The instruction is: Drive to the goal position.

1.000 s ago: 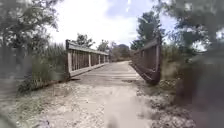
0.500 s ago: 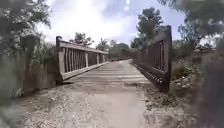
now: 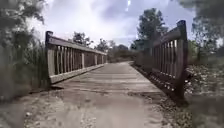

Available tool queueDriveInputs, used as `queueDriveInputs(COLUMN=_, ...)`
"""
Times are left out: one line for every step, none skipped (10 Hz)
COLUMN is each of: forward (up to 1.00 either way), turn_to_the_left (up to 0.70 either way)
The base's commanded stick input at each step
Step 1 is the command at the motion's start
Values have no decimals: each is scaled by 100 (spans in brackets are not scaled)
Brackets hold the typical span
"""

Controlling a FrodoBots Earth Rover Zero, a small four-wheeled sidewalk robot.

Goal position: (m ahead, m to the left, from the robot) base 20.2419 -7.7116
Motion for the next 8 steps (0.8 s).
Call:
queueDriveInputs(forward=85, turn_to_the_left=0)
queueDriveInputs(forward=85, turn_to_the_left=0)
queueDriveInputs(forward=85, turn_to_the_left=0)
queueDriveInputs(forward=85, turn_to_the_left=0)
queueDriveInputs(forward=85, turn_to_the_left=0)
queueDriveInputs(forward=85, turn_to_the_left=0)
queueDriveInputs(forward=85, turn_to_the_left=0)
queueDriveInputs(forward=85, turn_to_the_left=0)
